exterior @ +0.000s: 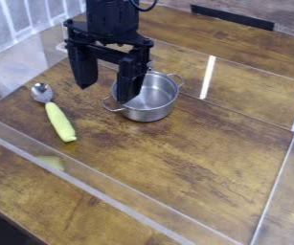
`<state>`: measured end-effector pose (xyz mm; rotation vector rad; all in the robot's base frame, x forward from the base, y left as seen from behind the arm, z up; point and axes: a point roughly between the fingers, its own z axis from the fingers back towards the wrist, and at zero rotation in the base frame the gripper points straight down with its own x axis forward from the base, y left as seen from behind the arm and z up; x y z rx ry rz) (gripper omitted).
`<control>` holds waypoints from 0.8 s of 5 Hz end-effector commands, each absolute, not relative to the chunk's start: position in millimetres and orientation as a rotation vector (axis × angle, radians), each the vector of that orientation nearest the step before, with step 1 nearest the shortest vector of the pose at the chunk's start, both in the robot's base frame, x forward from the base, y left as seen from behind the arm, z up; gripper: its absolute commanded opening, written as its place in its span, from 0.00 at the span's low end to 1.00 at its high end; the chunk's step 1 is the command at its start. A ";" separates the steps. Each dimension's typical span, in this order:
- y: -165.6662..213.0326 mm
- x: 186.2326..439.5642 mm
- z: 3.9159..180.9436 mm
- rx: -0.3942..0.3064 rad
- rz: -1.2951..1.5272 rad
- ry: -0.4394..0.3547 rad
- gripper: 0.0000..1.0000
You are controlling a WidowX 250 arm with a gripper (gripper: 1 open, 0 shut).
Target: Move the green spoon to the right
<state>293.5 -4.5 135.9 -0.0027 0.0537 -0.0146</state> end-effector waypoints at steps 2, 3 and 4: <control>-8.0 284.4 117.5 -0.001 -0.063 0.122 1.00; 4.2 285.7 115.0 -0.002 0.040 0.127 1.00; 6.2 287.0 106.3 0.000 0.064 0.160 1.00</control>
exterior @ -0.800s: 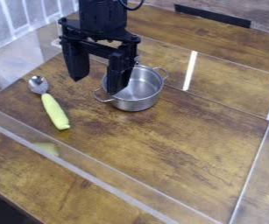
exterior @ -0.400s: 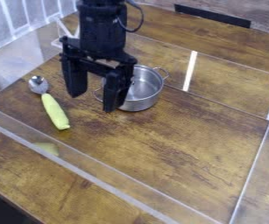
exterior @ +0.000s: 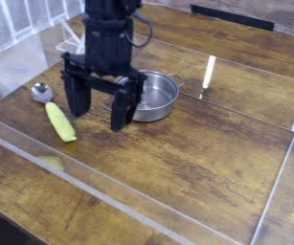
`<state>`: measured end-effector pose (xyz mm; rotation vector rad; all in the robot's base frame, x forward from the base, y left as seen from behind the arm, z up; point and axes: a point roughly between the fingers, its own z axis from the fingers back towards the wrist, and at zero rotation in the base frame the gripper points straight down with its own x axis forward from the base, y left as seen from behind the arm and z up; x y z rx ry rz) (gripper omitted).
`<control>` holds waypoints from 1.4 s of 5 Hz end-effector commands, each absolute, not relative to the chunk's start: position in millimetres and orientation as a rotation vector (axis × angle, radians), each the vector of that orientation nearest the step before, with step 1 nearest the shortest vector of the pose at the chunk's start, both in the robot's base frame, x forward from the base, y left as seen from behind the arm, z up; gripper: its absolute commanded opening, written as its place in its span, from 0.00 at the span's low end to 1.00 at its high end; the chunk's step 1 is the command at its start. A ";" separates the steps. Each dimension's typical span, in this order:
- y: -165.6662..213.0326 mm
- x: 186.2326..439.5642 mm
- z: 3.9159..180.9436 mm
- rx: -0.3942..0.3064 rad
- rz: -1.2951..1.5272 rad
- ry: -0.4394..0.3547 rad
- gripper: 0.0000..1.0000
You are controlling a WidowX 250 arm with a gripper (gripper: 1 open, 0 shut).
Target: Move the green spoon to the right
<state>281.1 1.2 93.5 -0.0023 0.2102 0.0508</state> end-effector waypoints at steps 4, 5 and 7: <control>108.5 287.1 80.0 -0.109 0.774 0.028 1.00; 118.4 292.3 63.3 -0.126 0.821 0.027 1.00; 133.0 300.1 53.2 -0.147 0.896 0.034 1.00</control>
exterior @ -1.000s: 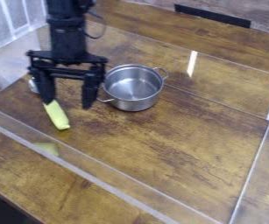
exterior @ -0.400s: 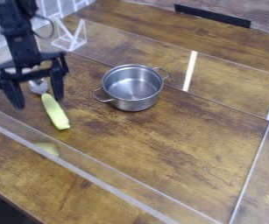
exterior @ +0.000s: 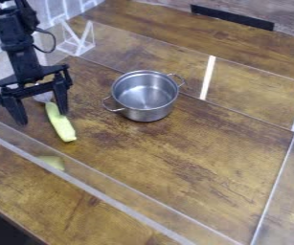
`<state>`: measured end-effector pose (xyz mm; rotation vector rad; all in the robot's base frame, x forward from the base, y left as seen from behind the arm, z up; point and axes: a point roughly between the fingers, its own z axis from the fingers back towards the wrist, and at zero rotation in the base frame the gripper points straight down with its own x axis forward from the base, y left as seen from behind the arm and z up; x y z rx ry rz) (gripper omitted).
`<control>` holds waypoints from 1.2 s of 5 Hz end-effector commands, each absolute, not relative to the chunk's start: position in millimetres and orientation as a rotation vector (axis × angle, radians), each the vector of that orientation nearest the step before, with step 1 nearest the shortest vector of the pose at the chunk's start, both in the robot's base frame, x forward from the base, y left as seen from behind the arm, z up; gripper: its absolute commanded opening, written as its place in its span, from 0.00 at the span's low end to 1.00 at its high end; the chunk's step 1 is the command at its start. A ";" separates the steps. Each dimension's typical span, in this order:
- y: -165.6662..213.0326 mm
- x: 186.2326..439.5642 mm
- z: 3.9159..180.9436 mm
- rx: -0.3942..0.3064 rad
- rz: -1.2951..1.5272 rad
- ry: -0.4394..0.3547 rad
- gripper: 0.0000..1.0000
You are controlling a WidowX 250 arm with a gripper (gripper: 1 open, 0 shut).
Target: Move the green spoon to the right
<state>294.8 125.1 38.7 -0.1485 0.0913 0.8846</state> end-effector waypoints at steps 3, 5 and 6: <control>150.3 319.2 41.5 -0.158 1.011 0.048 1.00; 156.7 315.0 42.4 -0.154 1.001 0.071 1.00; 151.5 314.4 43.1 -0.147 0.954 0.085 1.00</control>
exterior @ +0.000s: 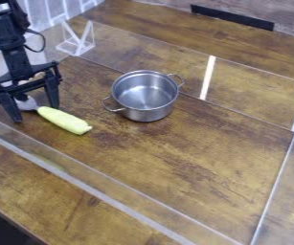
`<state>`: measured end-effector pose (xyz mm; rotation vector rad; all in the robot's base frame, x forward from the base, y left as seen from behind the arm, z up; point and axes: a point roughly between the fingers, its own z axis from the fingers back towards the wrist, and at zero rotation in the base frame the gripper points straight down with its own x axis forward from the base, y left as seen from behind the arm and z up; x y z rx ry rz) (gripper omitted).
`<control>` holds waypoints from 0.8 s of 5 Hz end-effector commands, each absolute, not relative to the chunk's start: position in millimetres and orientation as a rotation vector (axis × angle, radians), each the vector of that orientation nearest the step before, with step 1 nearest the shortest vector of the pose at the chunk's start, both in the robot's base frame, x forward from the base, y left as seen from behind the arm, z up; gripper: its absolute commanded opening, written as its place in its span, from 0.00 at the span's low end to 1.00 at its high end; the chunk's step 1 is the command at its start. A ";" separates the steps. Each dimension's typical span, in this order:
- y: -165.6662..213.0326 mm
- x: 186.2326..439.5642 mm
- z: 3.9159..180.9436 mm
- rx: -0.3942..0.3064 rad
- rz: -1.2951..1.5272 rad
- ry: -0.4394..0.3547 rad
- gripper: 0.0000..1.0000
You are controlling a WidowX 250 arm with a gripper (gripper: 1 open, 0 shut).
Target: Move the green spoon to the right
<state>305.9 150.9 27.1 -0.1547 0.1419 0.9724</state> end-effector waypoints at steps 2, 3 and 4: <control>153.2 313.5 43.9 -0.138 0.927 0.109 0.00; 160.7 313.9 41.6 -0.148 0.960 0.125 0.00; 136.9 315.3 67.6 -0.153 0.990 0.121 0.00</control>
